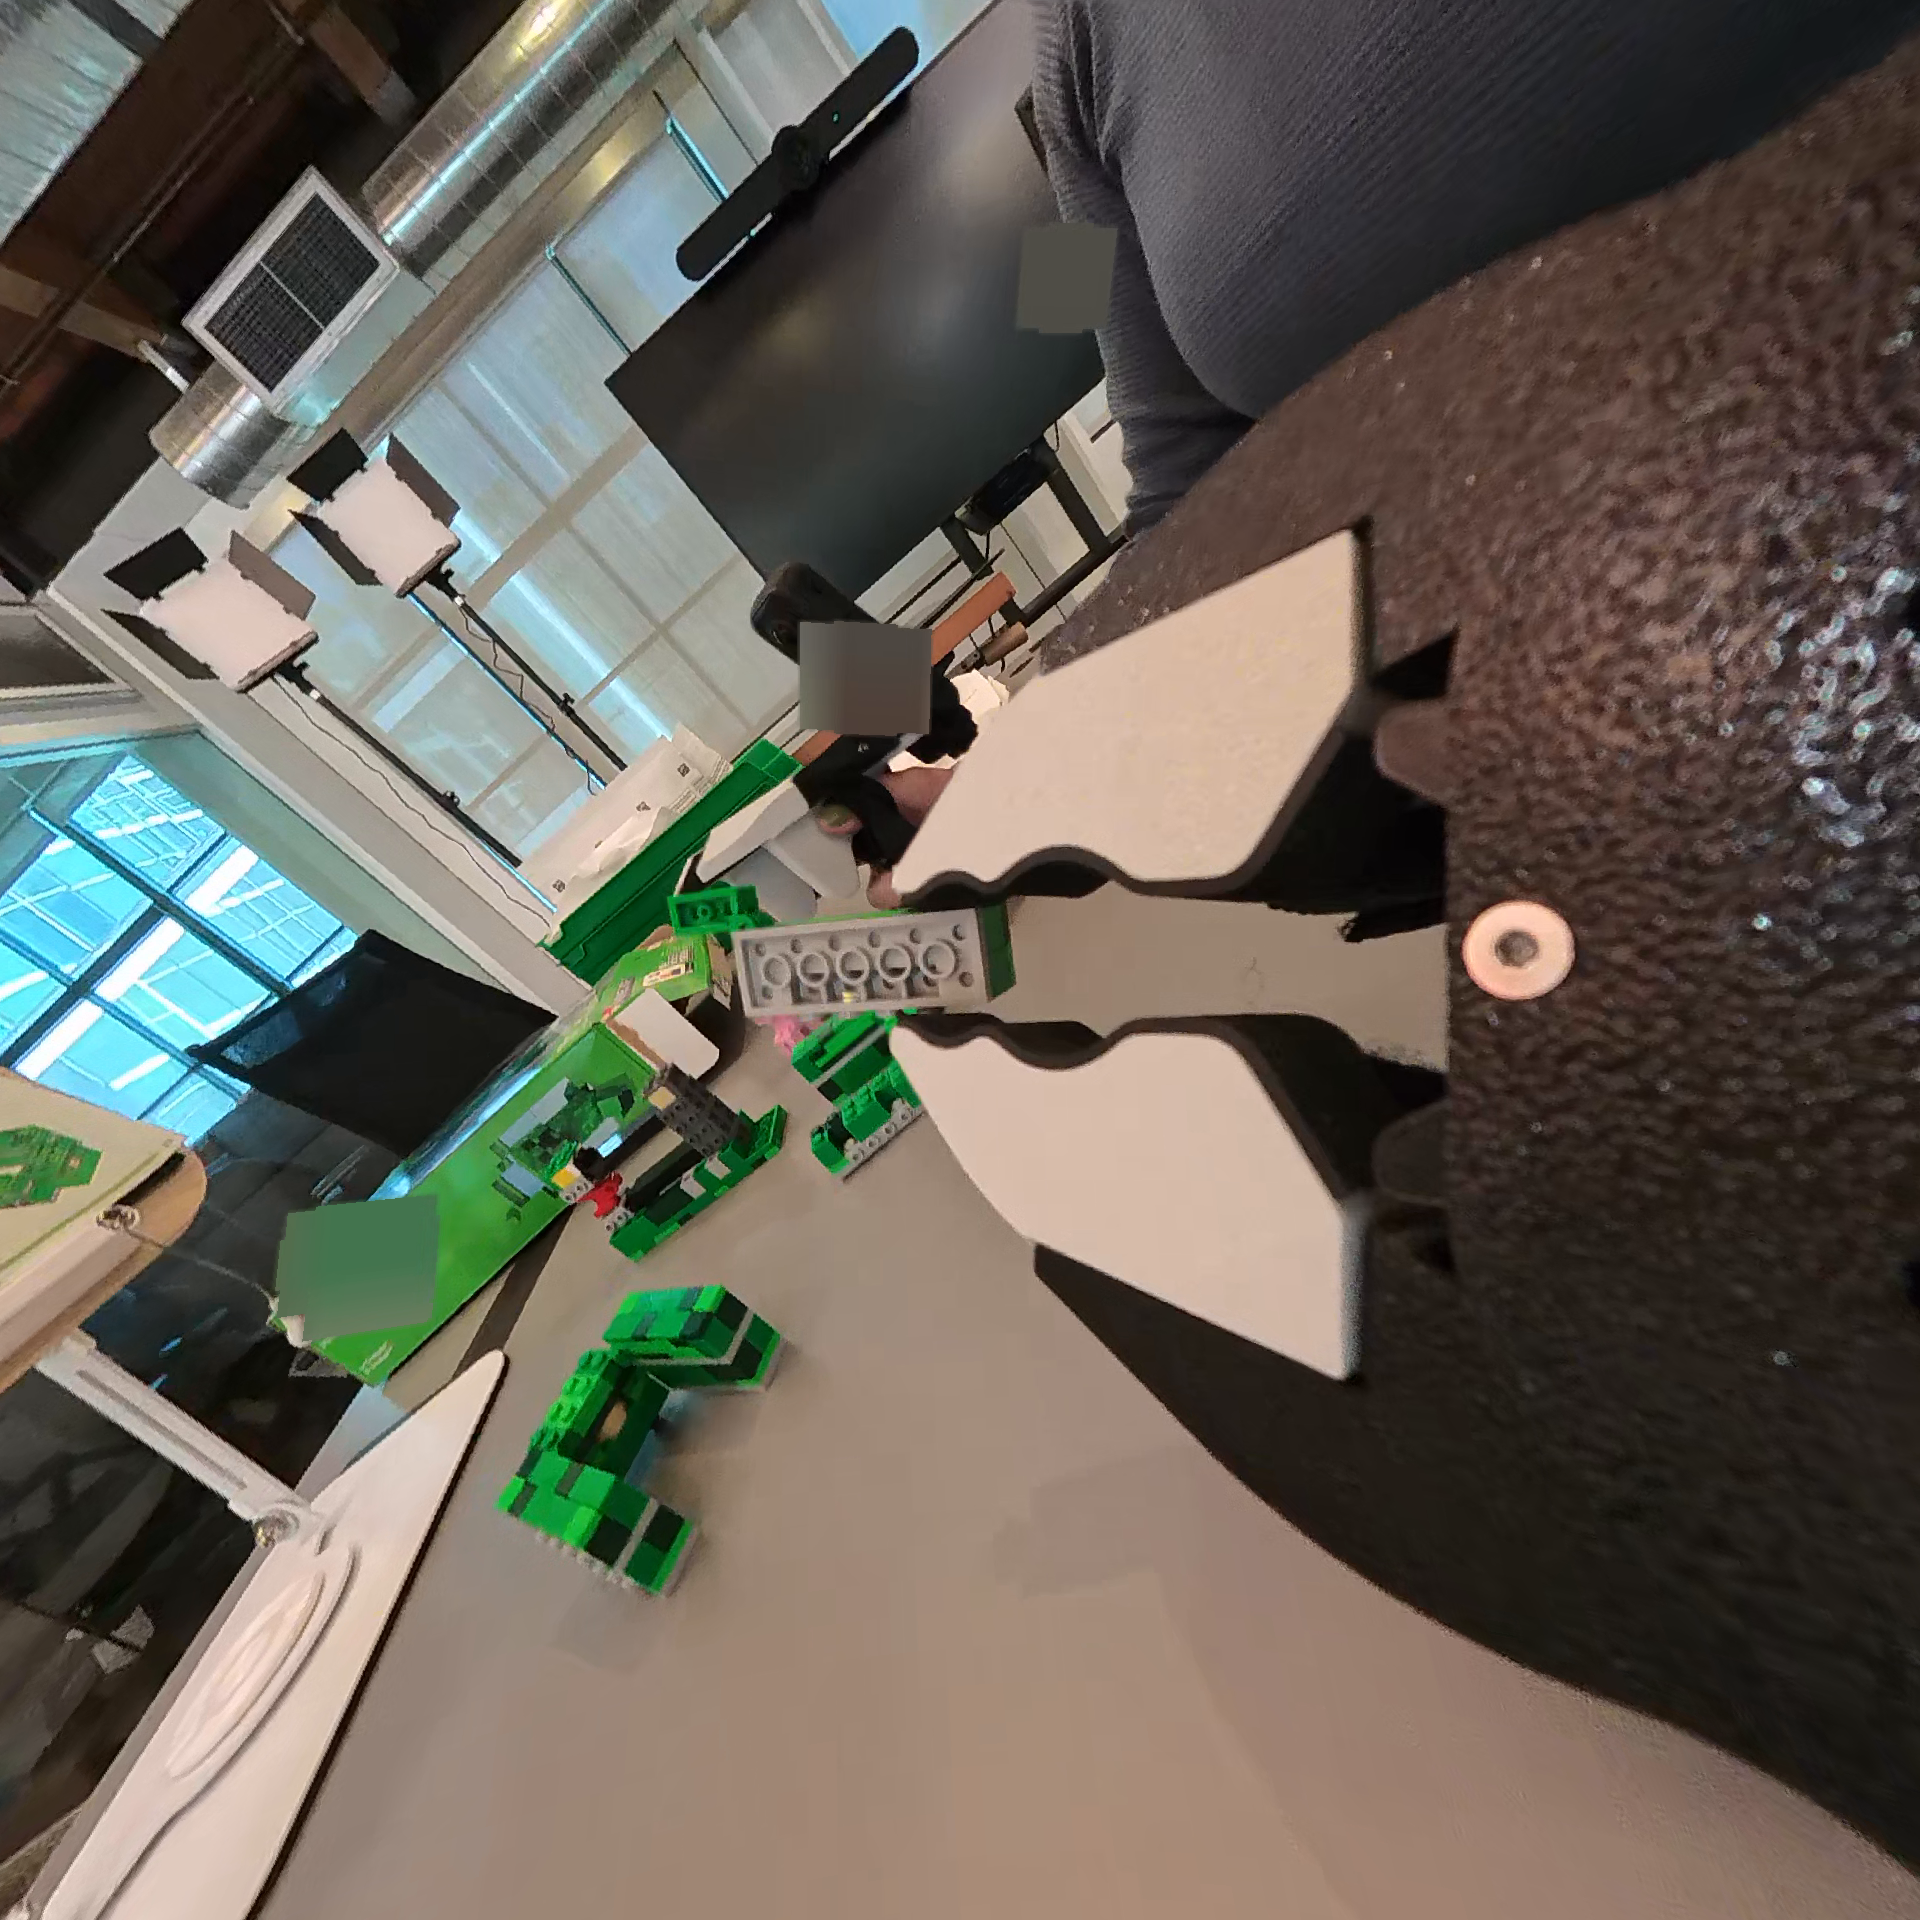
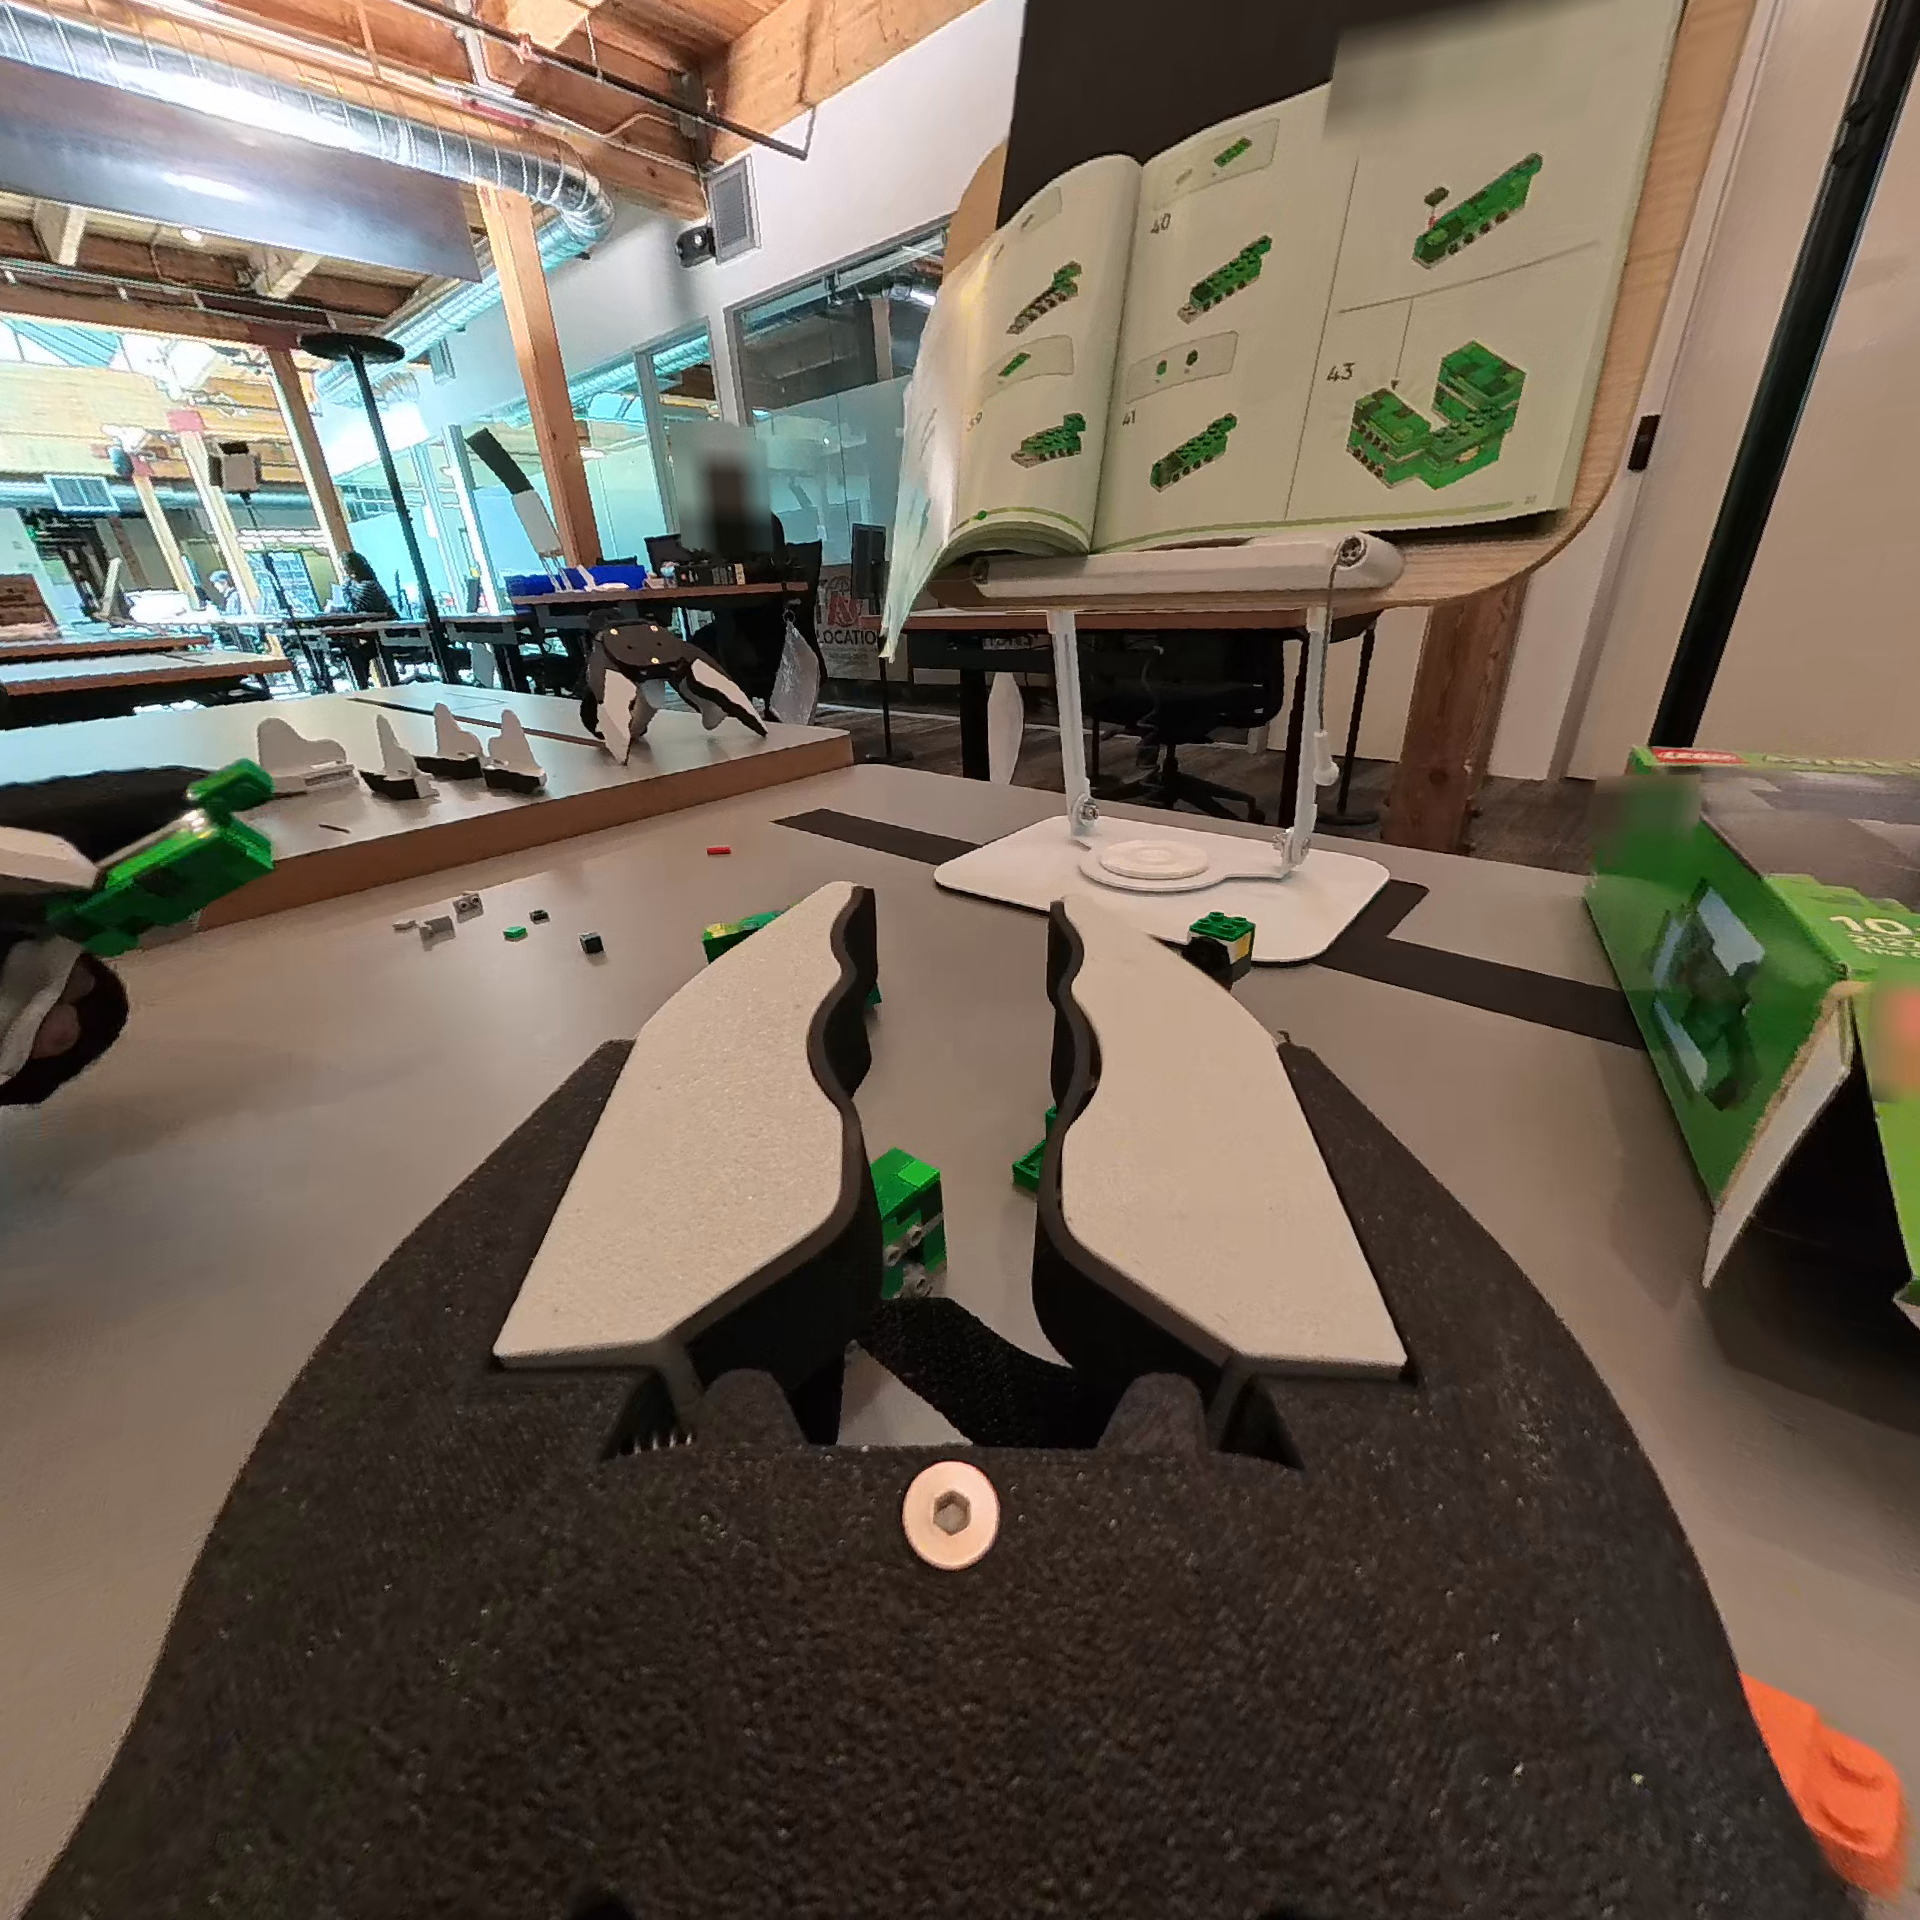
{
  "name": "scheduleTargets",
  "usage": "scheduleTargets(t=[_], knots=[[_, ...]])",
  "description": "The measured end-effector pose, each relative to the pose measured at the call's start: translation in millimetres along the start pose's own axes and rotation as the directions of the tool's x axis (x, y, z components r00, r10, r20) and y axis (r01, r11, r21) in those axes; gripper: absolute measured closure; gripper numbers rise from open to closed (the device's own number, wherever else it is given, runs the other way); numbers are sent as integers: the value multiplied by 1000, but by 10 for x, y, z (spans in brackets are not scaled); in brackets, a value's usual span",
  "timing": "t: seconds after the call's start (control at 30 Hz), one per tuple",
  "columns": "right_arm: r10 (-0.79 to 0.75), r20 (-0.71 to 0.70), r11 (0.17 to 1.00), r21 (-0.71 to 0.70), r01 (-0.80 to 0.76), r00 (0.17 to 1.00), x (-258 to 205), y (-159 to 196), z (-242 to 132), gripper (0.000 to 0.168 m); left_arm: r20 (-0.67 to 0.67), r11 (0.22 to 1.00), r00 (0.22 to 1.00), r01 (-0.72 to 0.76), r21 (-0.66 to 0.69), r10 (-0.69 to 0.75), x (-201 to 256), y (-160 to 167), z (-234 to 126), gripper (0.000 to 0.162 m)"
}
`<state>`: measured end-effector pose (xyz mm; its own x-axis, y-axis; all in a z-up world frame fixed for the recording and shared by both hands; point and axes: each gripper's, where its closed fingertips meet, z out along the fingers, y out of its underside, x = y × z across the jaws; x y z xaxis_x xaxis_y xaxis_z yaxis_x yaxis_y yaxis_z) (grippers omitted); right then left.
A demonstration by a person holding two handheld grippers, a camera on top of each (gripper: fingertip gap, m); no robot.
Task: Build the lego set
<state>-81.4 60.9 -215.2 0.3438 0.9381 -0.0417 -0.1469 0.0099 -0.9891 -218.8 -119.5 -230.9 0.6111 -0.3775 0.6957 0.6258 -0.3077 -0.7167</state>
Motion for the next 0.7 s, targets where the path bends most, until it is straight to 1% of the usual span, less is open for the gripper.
scheduleTargets(t=[0.07,0.13,0.17,0.2,0.23,0.3,0.37,0.47,0.57,0.7], knots=[[-11,8,1000,5,11,1000,-22,-9,-5,137,-14,1000,1000,-8,-10,8,41,4,46,143],[-21,52,1000,17,21,998,-100,-37,-13,136,-43,1000,999,-17,-22,16,107,4,98,143],[-24,111,999,28,21,994,-202,-72,-23,136,-59,999,998,-21,-31,19,149,5,124,143],[-25,206,999,41,17,978,-363,-125,-45,136,-83,999,996,-22,-44,18,205,7,153,143],[-26,331,999,47,11,943,-573,-171,-80,136,-111,998,994,-21,-60,14,275,10,182,143],[13,549,1000,-2,-14,836,-973,-210,-159,133,-179,994,984,-16,-112,-5,442,38,247,143],[38,662,999,-51,-6,748,-1249,-231,-213,123,-235,980,972,-24,-197,-23,613,115,315,143],[-61,729,996,-1,89,682,-1531,-277,-296,113,-296,940,954,-65,-336,-39,844,296,403,143],[-149,776,983,50,177,613,-1724,-303,-425,119,-344,895,935,-81,-438,-83,1033,456,454,143],[-186,814,973,74,219,551,-1820,-331,-560,124,-375,857,917,-84,-508,-132,1181,583,496,143]])
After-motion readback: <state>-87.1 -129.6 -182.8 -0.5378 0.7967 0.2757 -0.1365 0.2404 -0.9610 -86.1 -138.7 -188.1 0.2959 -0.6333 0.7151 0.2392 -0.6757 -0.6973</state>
